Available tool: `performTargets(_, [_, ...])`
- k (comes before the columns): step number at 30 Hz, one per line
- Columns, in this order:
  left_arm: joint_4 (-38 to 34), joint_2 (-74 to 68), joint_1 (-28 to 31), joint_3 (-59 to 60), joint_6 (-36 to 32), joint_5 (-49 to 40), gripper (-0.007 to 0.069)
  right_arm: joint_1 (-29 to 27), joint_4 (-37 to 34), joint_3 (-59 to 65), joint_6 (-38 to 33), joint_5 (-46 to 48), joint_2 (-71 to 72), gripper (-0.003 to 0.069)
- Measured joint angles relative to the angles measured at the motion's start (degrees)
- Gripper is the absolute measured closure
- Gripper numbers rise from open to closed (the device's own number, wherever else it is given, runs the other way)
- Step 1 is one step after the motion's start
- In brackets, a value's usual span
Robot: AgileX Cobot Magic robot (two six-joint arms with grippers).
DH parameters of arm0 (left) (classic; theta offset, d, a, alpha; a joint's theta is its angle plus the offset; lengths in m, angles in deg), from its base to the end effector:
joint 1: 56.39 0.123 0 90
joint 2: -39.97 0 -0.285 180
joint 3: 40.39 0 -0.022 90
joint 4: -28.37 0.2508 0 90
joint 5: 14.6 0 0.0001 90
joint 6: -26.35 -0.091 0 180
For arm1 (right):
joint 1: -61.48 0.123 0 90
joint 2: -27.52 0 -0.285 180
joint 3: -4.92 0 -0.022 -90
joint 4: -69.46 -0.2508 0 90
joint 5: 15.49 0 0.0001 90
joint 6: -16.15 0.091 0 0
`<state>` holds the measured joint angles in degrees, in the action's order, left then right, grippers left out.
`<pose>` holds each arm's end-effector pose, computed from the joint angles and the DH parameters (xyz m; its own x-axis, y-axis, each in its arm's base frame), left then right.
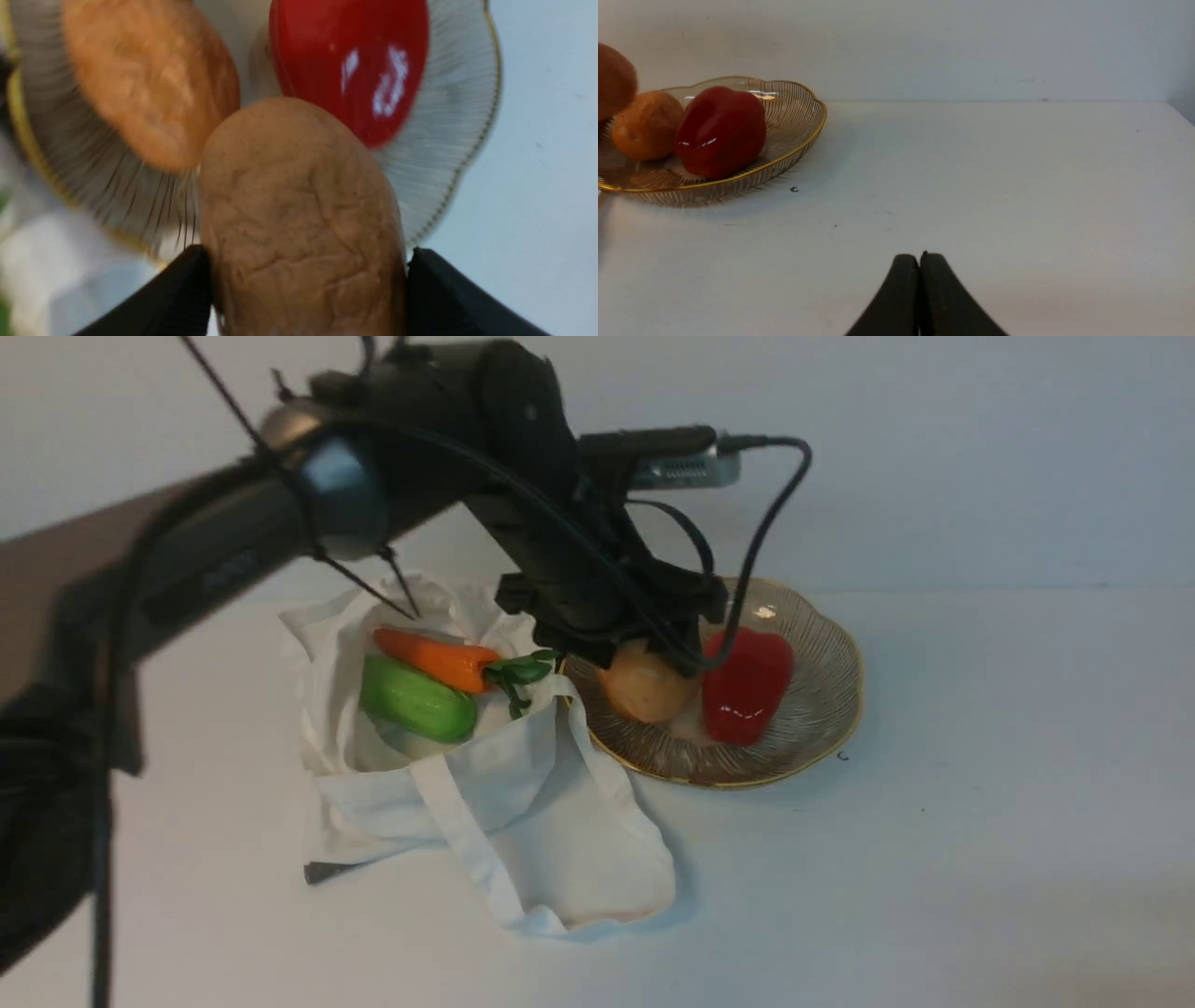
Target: Take vegetables from cloth bag on white table place on plate.
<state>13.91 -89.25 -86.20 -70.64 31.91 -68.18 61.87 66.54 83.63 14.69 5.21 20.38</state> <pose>0.4018 -0.2513 0.2479 -0.8806 0.2263 -0.4164 0.3640 0.8856 -0.2884 0.0529 0.0020 0.1725 -0.2849 0.0203 -0.9583 -0.0177 0.9995 0.0264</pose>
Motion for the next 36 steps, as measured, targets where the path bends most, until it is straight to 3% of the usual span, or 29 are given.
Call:
performTargets(10, [1.19, -12.19, -0.05, -12.66, 1.45, 1.4, 0.0148, 0.0, 0.0, 0.0, 0.0, 0.0, 0.0, 0.0673])
performTargets(18, [-2.66, -12.33, -0.05, -13.16, -0.26, 1.22, 0.002, 0.0, 0.0, 0.0, 0.0, 0.0, 0.0, 0.0673])
performTargets(21, [-3.36, -10.05, -0.05, -13.16, -0.69, -0.39, 0.0027, 0.0, 0.0, 0.0, 0.0, 0.0, 0.0, 0.0673])
performTargets(25, [-3.46, -5.43, -0.05, -13.16, -0.79, -3.01, 0.0125, 0.0, 0.0, 0.0, 0.0, 0.0, 0.0, 0.0673])
performTargets(26, [-3.11, -1.39, -0.05, -13.16, -1.25, -4.94, 0.0248, 0.0, 0.0, 0.0, 0.0, 0.0, 0.0, 0.0673])
performTargets(27, [-2.92, -0.96, -0.05, -13.16, -1.45, -5.45, 0.0263, 0.0, 0.0, 0.0, 0.0, 0.0, 0.0, 0.0673])
performTargets(28, [-2.02, 3.2, -0.05, -13.22, -2.79, -7.83, 0.0398, 0.0, 0.0, 0.0, 0.0, 0.0, 0.0, 0.0673])
performTargets(29, [-1.88, 3.2, -0.05, -13.21, -3.03, -8.14, 0.0398, 0.0, 0.0, 0.0, 0.0, 0.0, 0.0, 0.0673])
performTargets(31, [-0.25, 9.56, -0.05, -13.32, -5.56, -13.63, 0.0564, 0.0, 0.0, 0.0, 0.11, 0.0, 0.0, 0.0673])
performTargets(36, [1.15, 19.34, -0.37, -13.44, -8.31, -17.89, 0.0628, 0.0, 0.0, 0.0, 0.17, 0.0, 0.0, 0.0673])
